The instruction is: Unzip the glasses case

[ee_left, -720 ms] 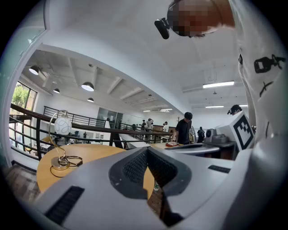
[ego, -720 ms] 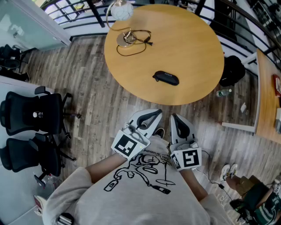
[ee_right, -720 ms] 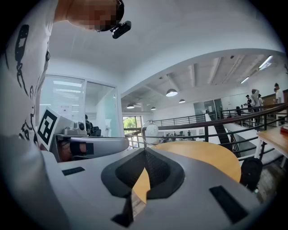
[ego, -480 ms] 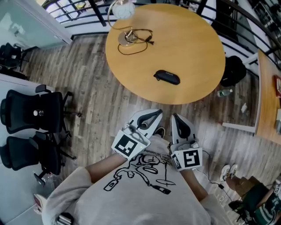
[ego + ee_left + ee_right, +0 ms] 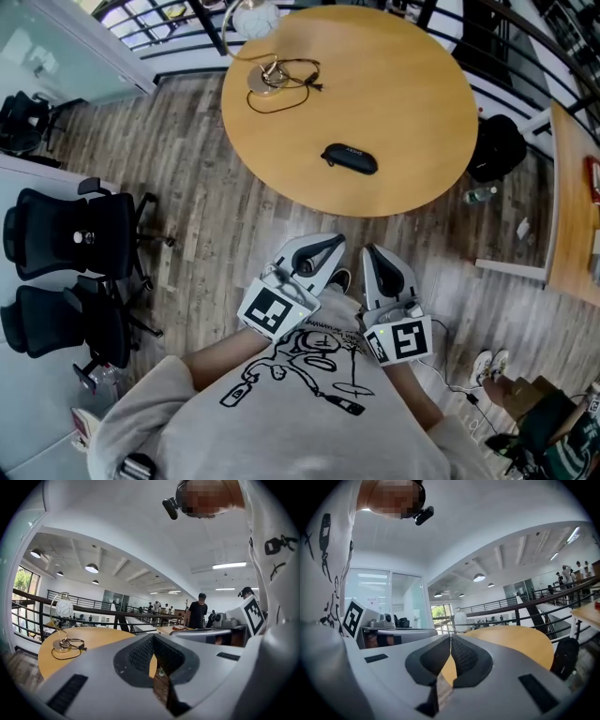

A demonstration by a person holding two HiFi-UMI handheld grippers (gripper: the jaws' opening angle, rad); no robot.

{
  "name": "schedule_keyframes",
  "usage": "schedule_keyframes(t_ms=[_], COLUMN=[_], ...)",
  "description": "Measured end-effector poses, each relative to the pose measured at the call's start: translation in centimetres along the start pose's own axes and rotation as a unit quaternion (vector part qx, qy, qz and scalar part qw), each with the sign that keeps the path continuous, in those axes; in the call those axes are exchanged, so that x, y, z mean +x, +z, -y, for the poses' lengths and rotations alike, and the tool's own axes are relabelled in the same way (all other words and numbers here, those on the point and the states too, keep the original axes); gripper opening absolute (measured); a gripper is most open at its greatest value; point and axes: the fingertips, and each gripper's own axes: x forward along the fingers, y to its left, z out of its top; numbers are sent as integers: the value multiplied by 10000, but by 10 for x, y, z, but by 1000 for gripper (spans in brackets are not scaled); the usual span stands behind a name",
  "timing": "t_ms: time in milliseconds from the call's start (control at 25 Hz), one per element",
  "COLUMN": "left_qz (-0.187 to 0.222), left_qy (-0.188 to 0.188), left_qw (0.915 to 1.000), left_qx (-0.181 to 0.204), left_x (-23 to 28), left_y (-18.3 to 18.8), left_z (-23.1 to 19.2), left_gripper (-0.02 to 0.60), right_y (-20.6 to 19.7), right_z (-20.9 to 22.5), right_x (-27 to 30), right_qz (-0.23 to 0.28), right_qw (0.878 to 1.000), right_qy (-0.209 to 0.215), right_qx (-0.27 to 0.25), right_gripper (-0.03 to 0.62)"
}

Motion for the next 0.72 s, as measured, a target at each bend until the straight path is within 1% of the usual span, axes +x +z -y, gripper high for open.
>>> schedule_keyframes(t_ms=[160, 360, 520, 640, 720], left_qz=[-49, -209, -355, -459, -435], left_qy=[-59, -147, 29, 155, 166], left_qw=[10000, 9996, 9992, 9986, 9987], left_qx=[-10, -88, -190, -191, -188], left_x=[10, 16, 11, 7, 7], left_y=[-7, -23, -30, -37, -37], left_z=[24, 54, 51, 44, 41], left_gripper=[8, 8, 8, 8, 8], right_y=[-6, -18, -24, -28, -28], right_z=[11, 24, 25, 23, 21], right_x=[-25, -54, -58, -52, -46], right_qz=[-29, -97, -155, -200, -217], right_qw=[9999, 9996, 9995, 9994, 9995], right_qy=[-103, -229, -186, -102, -48], right_qx=[15, 104, 183, 249, 241], right_gripper=[23, 23, 23, 23, 23])
